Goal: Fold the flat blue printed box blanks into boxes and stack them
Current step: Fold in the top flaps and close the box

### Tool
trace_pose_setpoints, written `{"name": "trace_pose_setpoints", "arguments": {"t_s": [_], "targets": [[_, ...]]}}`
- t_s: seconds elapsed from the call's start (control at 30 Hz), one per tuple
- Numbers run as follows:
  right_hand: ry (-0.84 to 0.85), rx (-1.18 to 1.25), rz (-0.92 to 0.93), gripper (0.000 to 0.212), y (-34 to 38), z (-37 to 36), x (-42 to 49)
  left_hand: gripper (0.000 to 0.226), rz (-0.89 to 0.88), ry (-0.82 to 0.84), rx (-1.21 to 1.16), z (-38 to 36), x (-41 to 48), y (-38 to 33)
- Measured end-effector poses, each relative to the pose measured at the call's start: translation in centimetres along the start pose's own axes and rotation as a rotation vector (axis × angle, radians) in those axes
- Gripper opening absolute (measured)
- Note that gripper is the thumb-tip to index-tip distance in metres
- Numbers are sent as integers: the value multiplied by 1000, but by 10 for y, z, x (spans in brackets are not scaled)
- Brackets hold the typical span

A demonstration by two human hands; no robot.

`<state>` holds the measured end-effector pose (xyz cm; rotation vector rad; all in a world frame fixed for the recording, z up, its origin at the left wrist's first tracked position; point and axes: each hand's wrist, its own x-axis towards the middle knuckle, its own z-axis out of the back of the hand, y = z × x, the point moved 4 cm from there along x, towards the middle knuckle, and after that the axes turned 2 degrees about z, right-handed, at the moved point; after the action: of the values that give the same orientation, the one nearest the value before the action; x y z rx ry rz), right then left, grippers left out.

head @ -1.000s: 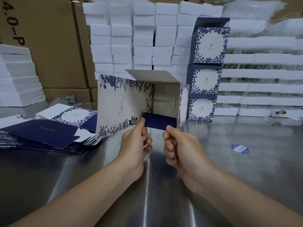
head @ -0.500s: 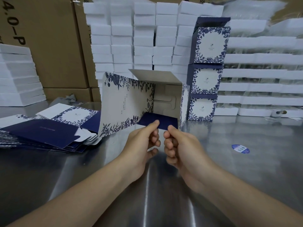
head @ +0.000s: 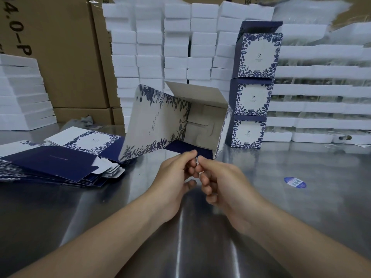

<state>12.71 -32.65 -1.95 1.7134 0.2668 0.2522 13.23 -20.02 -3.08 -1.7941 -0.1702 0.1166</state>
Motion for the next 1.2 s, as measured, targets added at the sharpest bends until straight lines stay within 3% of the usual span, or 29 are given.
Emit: {"name": "trace_pose_setpoints", "arguments": {"t_s": [0.13,0.23,0.43,0.53,0.67,0.83,0.93,1.2], "targets": [[-161,-70,-38,13,1,16,6,48,6,-82,-16,8,5,-2],[-307,-92,61,3,12,32,12,51,-1,-117,-5,12,6,-5],[-459,-62,434,37,56,60,12,50,-41,-158,109,14,0,-13],[-431,-67,518,53,69,65,10,46,-63,-172,148,12,-3,-16],[-353,-103,518,60,76,64,10,42,-93,-173,182,11,-4,-19],[-212,-196,571,50,70,57,10,43,-126,-172,214,11,-2,-19],[-176,-218,604,33,68,55,11,44,-140,-174,214,12,-1,-19],[-131,-233,594,39,64,53,12,31,-236,-216,252,18,3,-19]]}}
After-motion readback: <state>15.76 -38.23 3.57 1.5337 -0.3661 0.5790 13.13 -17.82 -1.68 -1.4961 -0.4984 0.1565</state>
